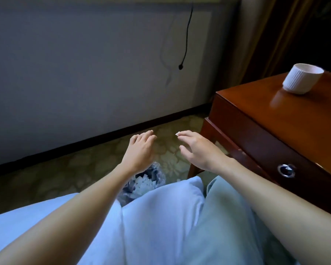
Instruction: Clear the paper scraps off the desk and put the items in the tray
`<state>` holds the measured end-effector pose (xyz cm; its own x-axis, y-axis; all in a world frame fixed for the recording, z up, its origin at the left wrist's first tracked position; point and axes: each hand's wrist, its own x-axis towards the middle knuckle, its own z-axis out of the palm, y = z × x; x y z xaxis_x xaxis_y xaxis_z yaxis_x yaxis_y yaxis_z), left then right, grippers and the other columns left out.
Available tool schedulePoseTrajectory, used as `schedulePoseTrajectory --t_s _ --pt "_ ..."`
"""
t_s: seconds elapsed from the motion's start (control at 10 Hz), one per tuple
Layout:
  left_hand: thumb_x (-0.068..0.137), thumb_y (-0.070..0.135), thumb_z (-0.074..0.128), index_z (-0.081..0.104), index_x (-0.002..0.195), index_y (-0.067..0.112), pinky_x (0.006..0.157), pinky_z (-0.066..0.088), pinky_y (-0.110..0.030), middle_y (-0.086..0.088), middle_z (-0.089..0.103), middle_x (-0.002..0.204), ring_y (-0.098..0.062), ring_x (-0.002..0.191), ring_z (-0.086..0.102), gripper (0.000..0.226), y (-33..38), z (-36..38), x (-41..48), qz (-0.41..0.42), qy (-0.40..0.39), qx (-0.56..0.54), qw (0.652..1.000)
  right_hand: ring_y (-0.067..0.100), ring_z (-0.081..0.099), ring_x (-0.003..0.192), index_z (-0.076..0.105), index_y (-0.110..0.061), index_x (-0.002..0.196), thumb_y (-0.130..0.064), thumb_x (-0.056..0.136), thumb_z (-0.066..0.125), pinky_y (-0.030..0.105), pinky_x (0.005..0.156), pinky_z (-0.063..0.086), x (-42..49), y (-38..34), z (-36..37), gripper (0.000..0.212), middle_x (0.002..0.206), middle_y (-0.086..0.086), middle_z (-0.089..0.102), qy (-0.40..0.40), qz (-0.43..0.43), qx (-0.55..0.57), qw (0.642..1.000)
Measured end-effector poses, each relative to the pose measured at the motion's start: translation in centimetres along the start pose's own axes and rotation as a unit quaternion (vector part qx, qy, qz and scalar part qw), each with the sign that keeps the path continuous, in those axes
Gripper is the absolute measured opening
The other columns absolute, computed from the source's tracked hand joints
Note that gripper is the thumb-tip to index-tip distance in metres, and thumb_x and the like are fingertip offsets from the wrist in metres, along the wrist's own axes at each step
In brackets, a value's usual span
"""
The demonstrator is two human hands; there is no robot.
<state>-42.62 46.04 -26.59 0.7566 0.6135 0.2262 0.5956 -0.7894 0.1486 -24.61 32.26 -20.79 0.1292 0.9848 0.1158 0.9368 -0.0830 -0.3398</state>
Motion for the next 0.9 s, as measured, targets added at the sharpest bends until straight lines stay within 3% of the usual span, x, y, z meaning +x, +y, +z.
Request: schedulePoseTrajectory --t_s 0.1,0.2,0.3,0.5,0.7,0.8,0.9 --pt "0.092 0.021 0.052 0.045 0.141 0.014 0.116 0.019 -0.040 -0.006 0.036 0.155 -0.023 0.141 0.033 0.050 -2.4 2.0 -1.7 -0.029 -0.023 -0.017 0.999 0.015 0.052 0.123 0.053 -0.009 0.138 -0.026 0.101 0.045 0.029 0.102 0.042 1.1 -1.2 3.2 0.042 0.150 -0.009 0.041 -0.047 0.022 0.024 0.998" --pt "0.093 0.020 0.050 0.047 0.140 0.015 0.116 0.019 -0.039 -0.006 0.036 0.155 -0.022 0.142 0.032 0.048 -4.4 3.9 -3.7 -0.054 -0.030 -0.033 0.998 0.017 0.055 0.119 0.054 -0.009 0.137 -0.024 0.101 0.042 0.033 0.101 0.044 2.4 -2.1 6.3 0.040 0.152 -0.006 0.039 -0.090 0.022 0.041 0.995" --pt "0.095 0.022 0.048 0.047 0.139 0.018 0.116 0.017 -0.038 -0.004 0.034 0.156 -0.021 0.143 0.029 0.044 -6.2 5.0 -5.5 -0.052 -0.049 -0.026 0.997 0.018 0.054 0.120 0.056 -0.013 0.135 -0.022 0.100 0.042 0.036 0.101 0.044 3.5 -2.9 9.8 0.039 0.149 -0.005 0.043 -0.138 0.029 0.062 0.988" --pt "0.092 0.018 0.046 0.048 0.137 0.011 0.112 0.033 -0.042 -0.012 0.037 0.153 -0.027 0.142 0.033 0.046 -10.3 6.9 -7.5 -0.074 -0.113 -0.028 0.990 0.015 0.043 0.134 0.058 -0.008 0.133 -0.019 0.098 0.044 0.030 0.107 0.036 5.2 -3.7 15.0 0.039 0.147 0.000 0.047 -0.182 0.057 0.105 0.976" --pt "0.093 0.018 0.047 0.044 0.141 0.013 0.113 0.029 -0.041 -0.010 0.031 0.157 -0.026 0.144 0.030 0.048 -11.6 7.9 -6.7 -0.090 -0.150 -0.027 0.984 0.019 0.042 0.135 0.046 -0.009 0.143 -0.021 0.098 0.044 0.034 0.107 0.038 7.7 -4.1 17.0 0.047 0.156 -0.001 0.032 -0.199 0.083 0.127 0.968" --pt "0.095 0.022 0.045 0.041 0.143 0.014 0.114 0.026 -0.041 -0.008 0.029 0.157 -0.024 0.145 0.028 0.048 -11.8 8.2 -6.1 -0.103 -0.159 -0.045 0.981 0.018 0.031 0.143 0.035 -0.018 0.150 -0.023 0.096 0.045 0.036 0.109 0.034 9.0 -4.5 17.2 0.055 0.162 -0.001 0.019 -0.199 0.091 0.154 0.964" --pt "0.097 0.024 0.044 0.040 0.144 0.016 0.116 0.024 -0.041 -0.006 0.030 0.158 -0.022 0.146 0.025 0.049 -11.7 8.1 -6.1 -0.110 -0.161 -0.047 0.980 0.017 0.028 0.144 0.033 -0.018 0.151 -0.021 0.097 0.045 0.031 0.109 0.030 8.7 -4.6 17.3 0.056 0.163 -0.002 0.015 -0.213 0.092 0.171 0.958"
